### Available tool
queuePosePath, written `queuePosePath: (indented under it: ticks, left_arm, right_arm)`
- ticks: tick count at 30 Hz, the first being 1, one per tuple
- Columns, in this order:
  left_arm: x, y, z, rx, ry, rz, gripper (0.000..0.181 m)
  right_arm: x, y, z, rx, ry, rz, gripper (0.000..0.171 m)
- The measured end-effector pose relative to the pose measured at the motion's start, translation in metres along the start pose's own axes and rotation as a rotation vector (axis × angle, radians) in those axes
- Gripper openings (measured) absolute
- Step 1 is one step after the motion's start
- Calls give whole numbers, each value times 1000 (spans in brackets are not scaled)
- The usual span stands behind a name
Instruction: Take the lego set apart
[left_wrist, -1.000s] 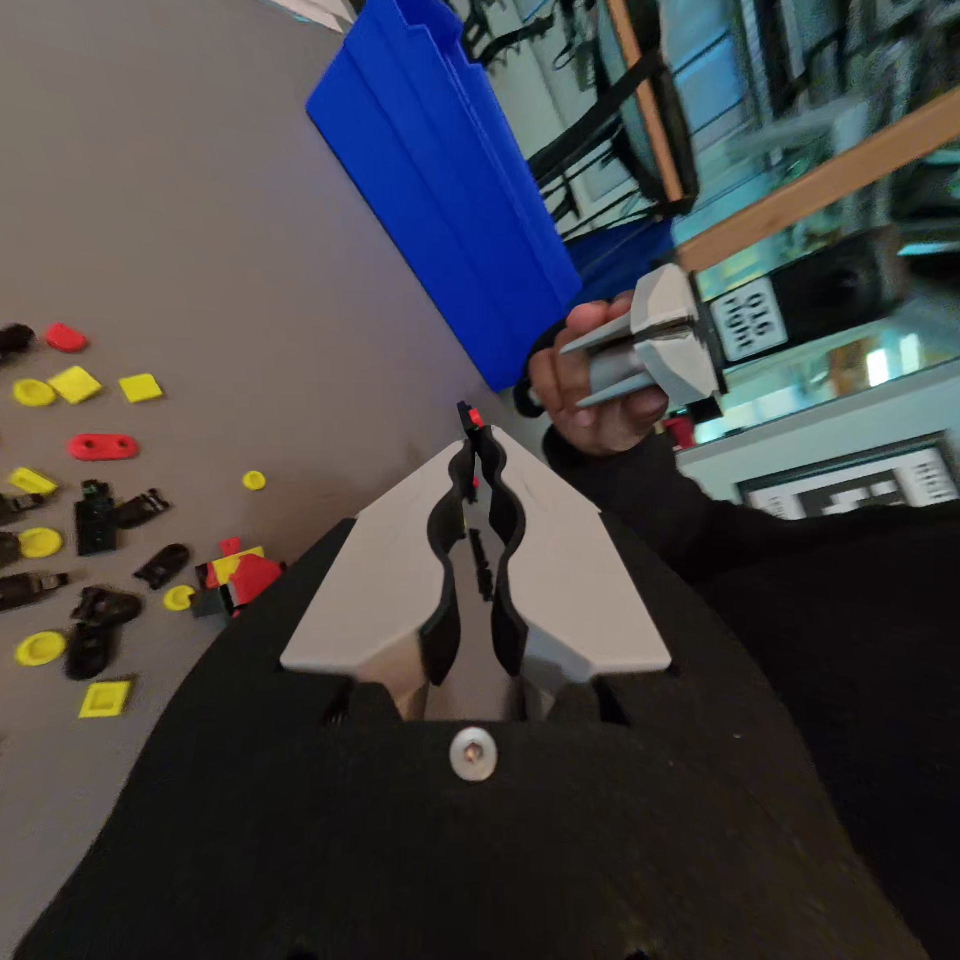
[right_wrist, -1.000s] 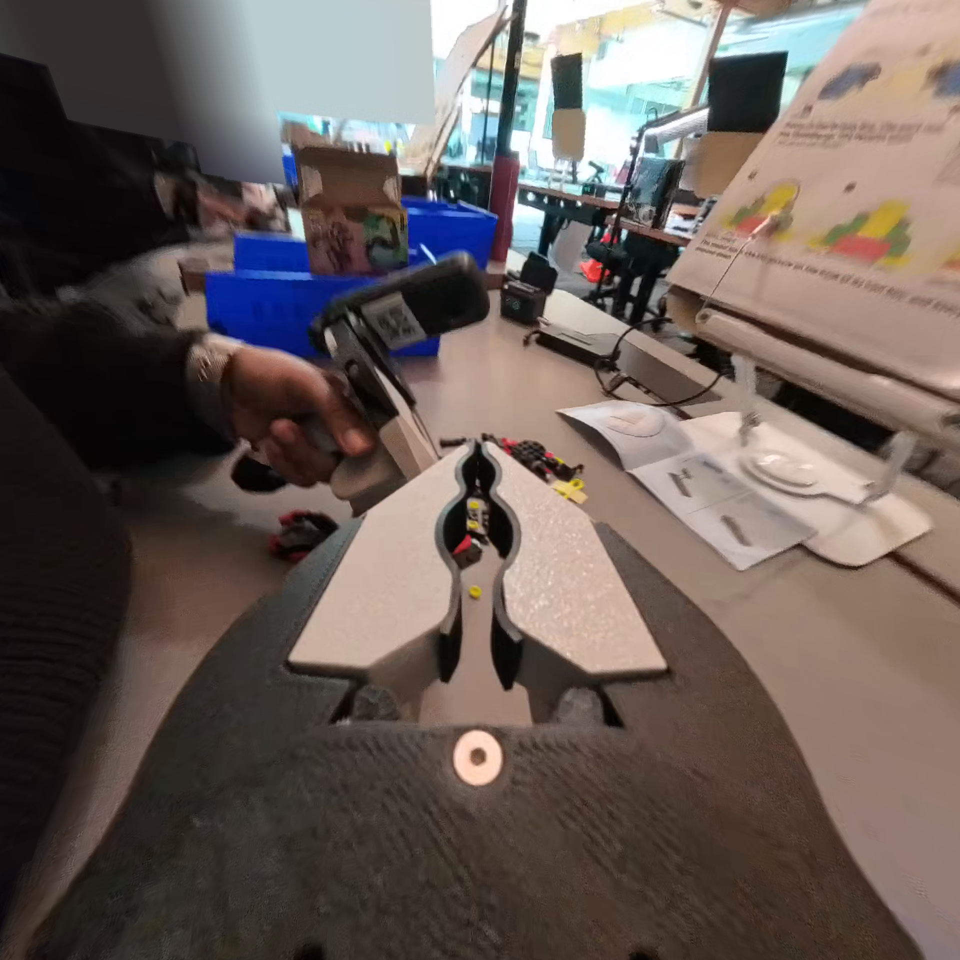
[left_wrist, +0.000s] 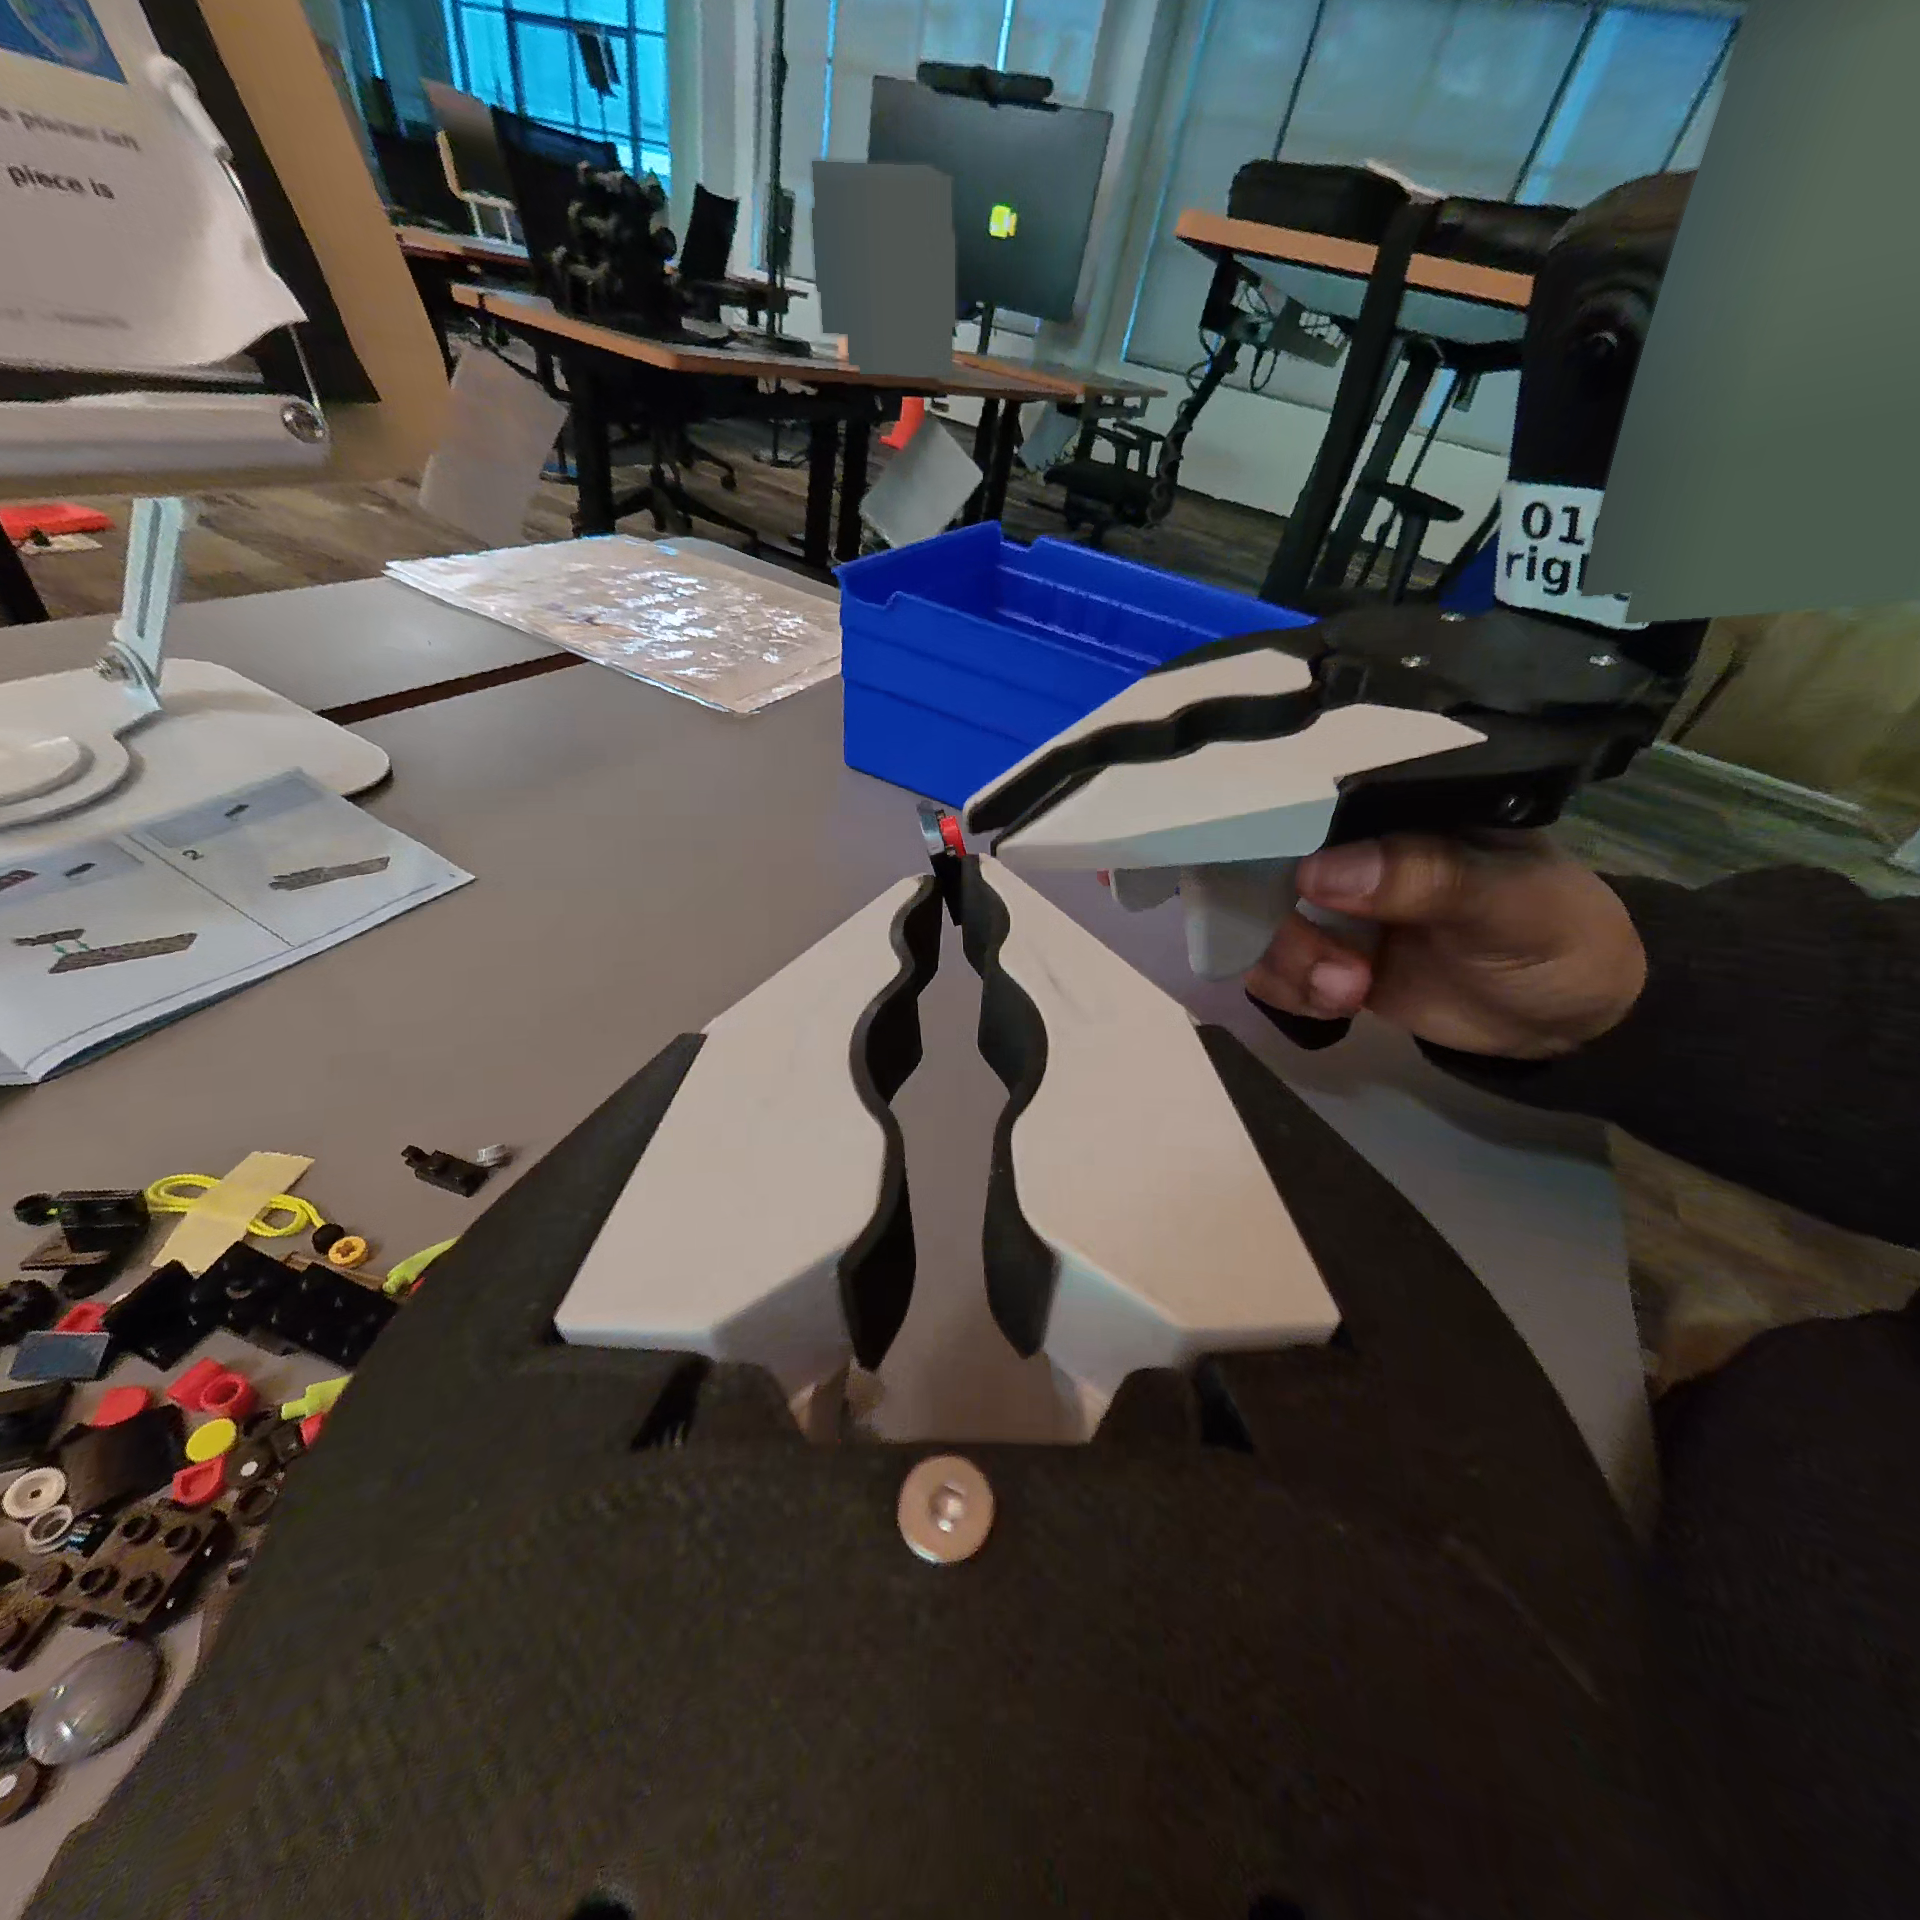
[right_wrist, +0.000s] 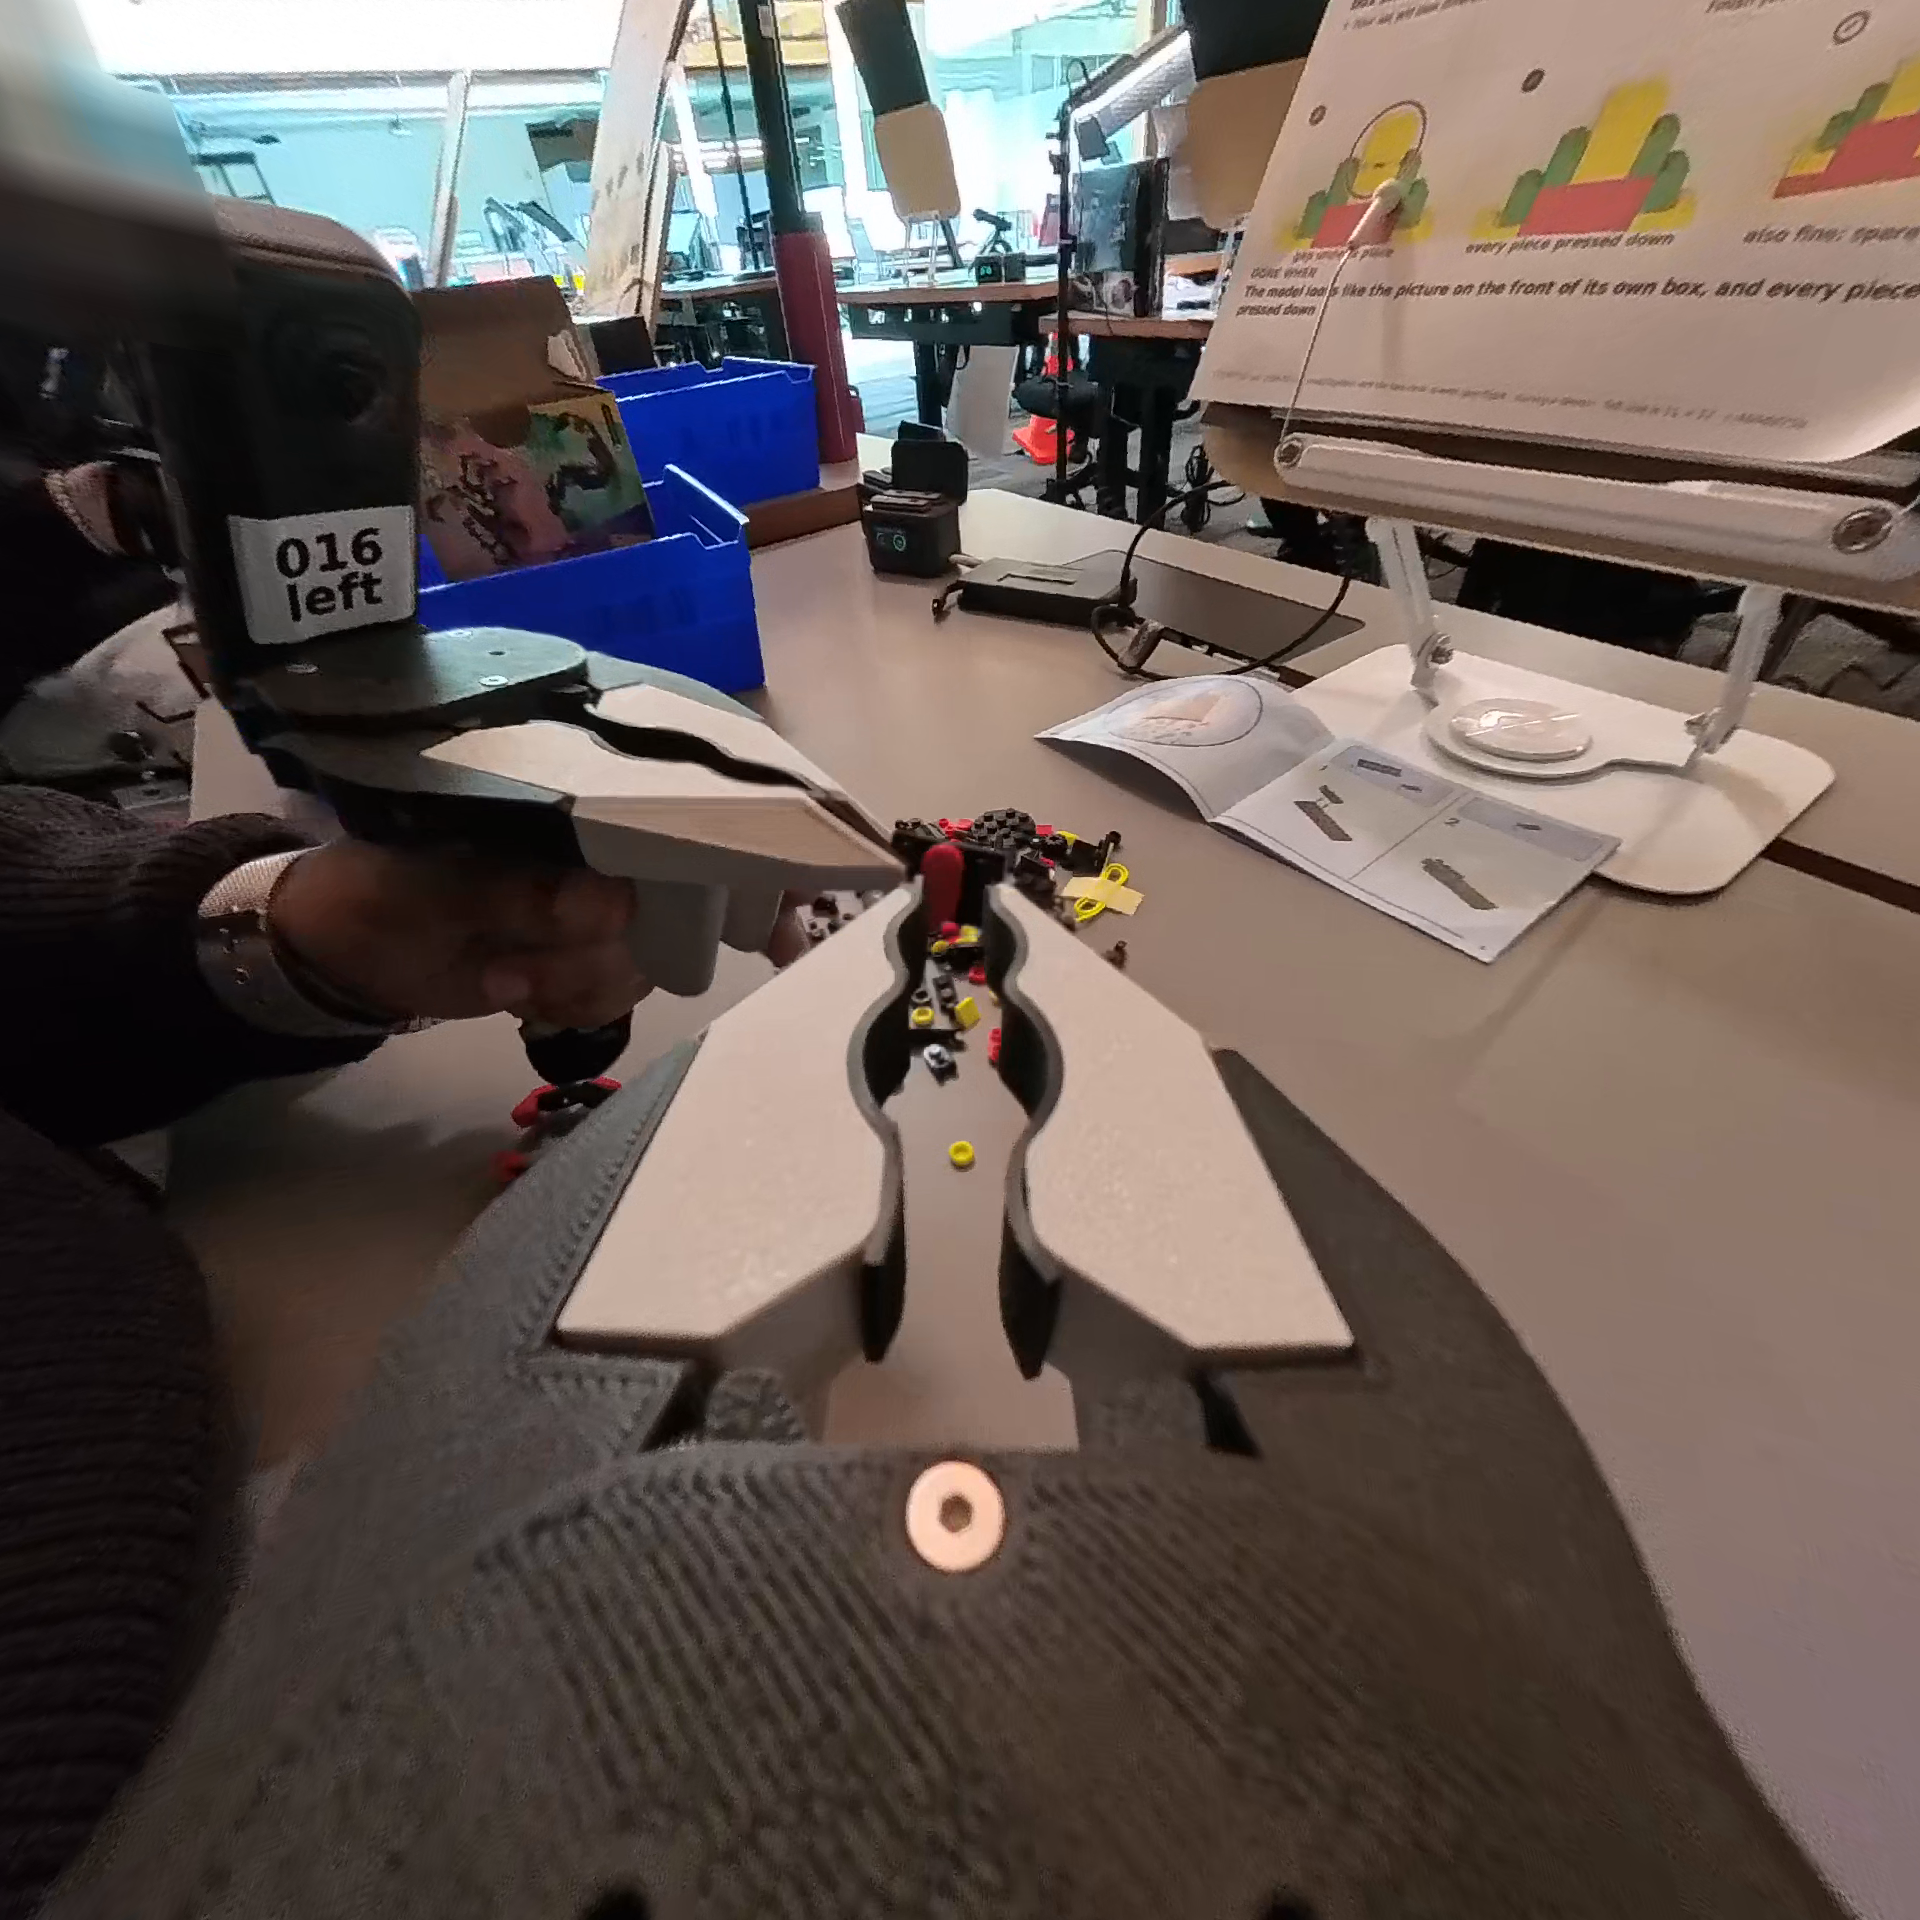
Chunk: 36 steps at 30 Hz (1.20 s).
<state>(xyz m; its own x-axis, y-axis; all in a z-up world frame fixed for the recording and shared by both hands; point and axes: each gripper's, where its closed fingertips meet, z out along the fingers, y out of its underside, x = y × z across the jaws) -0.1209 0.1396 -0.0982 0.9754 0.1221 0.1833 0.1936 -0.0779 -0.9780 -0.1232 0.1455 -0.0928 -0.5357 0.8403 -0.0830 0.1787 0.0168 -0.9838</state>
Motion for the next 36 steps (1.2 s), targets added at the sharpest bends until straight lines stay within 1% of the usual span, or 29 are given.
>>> queuePosePath:
  ticks: [7,12,15,19,23,26,30,31,33,34,36]
  left_arm:
    - [4,-2,0,18,-4,30,2]
    - [7,-1,1,19,2,69,3]
    - [11,-3,-1,32,47,53,3]
    - [16,-3,-3,31,76,78,3]
    - [18,-5,-4,46,112,35,4]
    - [20,-8,-6,64,164,-40,6]
    - [15,-13,-10,80,242,-265,28]
    - [18,-12,-10,65,293,-333,36]
    - [26,-12,-12,33,407,-466,46]
    - [30,-13,-14,28,458,-516,48]
    - [33,-12,-16,9,502,-579,44]
  right_arm:
    - [-3,0,2,5,-20,48,7]
    - [-4,-1,1,7,-28,36,6]
    - [-6,-2,0,14,-63,17,6]
    - [-9,-1,-3,-9,-106,-36,5]
    - [-11,-4,-4,-11,-109,-57,5]
    - [-8,-4,-5,-20,-100,-84,5]
    - [-11,-6,-8,-10,-144,-78,4]
    - [-16,-7,-9,-1,-181,-77,5]
    - [-23,-9,-12,12,-230,-86,5]
    - [-29,-10,-14,23,-265,-100,0]
    - [-33,-15,-18,51,-279,-140,0]
